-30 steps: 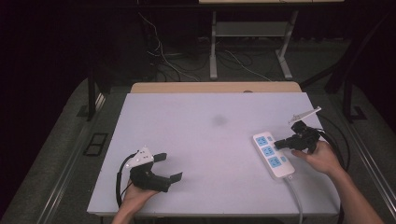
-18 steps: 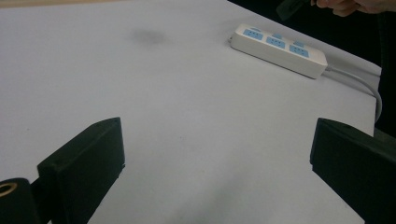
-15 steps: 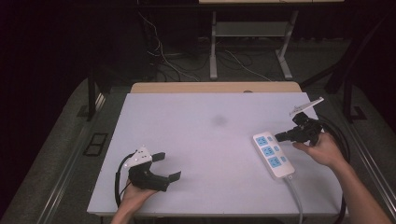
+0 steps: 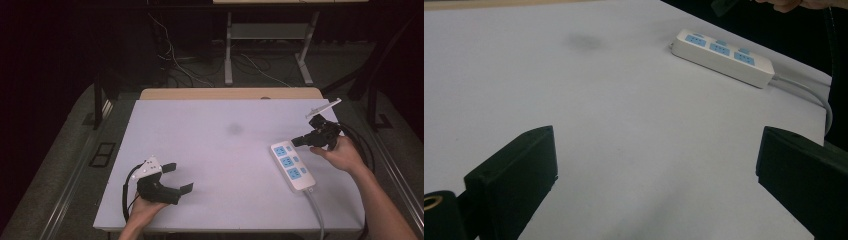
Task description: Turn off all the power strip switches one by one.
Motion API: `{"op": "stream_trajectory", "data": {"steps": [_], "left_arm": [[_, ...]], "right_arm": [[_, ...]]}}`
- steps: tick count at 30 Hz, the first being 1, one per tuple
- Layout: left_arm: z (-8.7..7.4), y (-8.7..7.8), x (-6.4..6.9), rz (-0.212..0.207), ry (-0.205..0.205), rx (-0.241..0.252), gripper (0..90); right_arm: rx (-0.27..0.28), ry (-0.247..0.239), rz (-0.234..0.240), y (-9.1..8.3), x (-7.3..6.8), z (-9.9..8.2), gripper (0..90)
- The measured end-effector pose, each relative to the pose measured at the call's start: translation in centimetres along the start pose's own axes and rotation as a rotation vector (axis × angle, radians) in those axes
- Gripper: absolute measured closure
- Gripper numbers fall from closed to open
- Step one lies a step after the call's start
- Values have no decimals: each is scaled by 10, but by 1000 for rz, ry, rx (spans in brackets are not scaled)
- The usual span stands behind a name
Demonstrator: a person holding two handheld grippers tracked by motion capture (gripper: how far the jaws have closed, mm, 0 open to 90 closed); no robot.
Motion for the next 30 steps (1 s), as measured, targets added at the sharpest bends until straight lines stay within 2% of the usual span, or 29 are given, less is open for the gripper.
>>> {"op": "stream_trajectory", "data": {"steps": [30], "left_arm": [[0,-1,0,3,9,-1,16]], "right_arm": [[-52,15,-1,30,14,0,900]]}}
Point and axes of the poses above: each handheld gripper's, and its own axes: y roughly forward along the jaws, z roughly out of its top, x roughly to its right, the point moved 7 cm from there along y, roughly forward along the jaws, and after that the axes turned 1 degree about -x, right-handed, at the moved point
